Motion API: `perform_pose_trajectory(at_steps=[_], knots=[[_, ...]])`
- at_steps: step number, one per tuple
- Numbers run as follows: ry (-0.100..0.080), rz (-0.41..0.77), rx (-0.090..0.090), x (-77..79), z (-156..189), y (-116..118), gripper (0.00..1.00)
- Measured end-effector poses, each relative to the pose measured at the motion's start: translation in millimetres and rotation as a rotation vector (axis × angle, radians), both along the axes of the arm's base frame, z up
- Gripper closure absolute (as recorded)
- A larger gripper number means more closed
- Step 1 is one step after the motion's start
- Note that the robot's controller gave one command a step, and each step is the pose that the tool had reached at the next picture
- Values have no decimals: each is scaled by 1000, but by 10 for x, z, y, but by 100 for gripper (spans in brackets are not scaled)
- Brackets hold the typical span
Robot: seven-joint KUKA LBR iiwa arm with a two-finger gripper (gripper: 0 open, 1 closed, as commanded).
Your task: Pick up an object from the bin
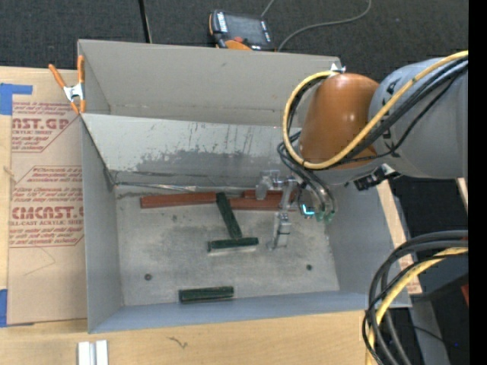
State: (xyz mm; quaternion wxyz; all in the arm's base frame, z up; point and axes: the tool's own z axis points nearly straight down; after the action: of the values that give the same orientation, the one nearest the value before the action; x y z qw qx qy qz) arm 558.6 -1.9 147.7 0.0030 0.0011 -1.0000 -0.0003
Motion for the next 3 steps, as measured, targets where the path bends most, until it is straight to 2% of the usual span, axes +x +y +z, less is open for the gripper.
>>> perform_pose_trajectory(at_steps=[1,2,3], knots=[[-13,-184,1,-21,-784,365,0],[-6,78,1,-404,-781,705,0],[-7,76,0,-399,-780,696,100]])
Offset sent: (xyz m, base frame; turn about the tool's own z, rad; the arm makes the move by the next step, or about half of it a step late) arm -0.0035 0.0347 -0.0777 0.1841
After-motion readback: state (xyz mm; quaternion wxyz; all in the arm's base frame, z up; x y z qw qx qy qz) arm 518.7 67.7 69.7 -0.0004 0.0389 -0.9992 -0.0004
